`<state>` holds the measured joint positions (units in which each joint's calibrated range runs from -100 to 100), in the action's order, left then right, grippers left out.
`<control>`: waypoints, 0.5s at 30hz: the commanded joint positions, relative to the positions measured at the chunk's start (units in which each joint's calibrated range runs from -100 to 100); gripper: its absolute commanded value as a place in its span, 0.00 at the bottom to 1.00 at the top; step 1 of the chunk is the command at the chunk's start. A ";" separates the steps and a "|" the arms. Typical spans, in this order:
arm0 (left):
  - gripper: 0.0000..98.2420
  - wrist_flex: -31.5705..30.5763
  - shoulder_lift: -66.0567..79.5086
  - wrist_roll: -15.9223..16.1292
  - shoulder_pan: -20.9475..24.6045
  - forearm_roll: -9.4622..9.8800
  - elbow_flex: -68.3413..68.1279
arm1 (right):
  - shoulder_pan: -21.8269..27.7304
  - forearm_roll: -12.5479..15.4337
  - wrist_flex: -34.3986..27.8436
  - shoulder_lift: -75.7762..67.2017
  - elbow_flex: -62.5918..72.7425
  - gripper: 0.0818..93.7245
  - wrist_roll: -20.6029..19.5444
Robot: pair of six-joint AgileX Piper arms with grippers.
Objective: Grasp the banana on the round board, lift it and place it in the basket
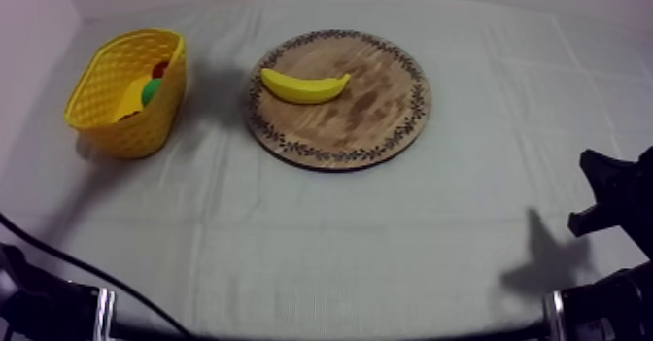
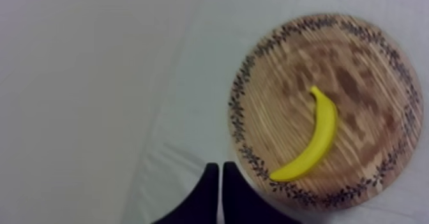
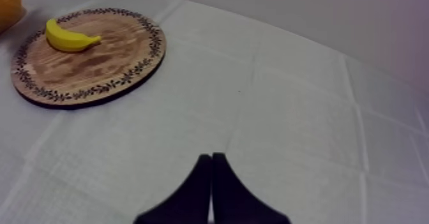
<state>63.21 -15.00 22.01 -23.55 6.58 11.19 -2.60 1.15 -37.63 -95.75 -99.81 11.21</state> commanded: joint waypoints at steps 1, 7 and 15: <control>0.00 0.00 -2.37 0.36 -0.32 0.56 -0.48 | 0.00 0.00 -0.03 0.00 0.03 0.00 0.00; 0.00 -1.14 -7.73 2.30 -0.86 2.35 -2.22 | 0.00 0.00 -0.03 0.00 0.03 0.00 0.00; 0.00 -1.84 -12.08 4.18 -0.76 4.06 -3.08 | 0.00 0.00 -0.03 0.00 0.03 0.00 0.00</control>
<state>61.33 -26.76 25.93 -24.33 10.62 8.16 -2.60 1.15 -37.63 -95.75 -99.81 11.21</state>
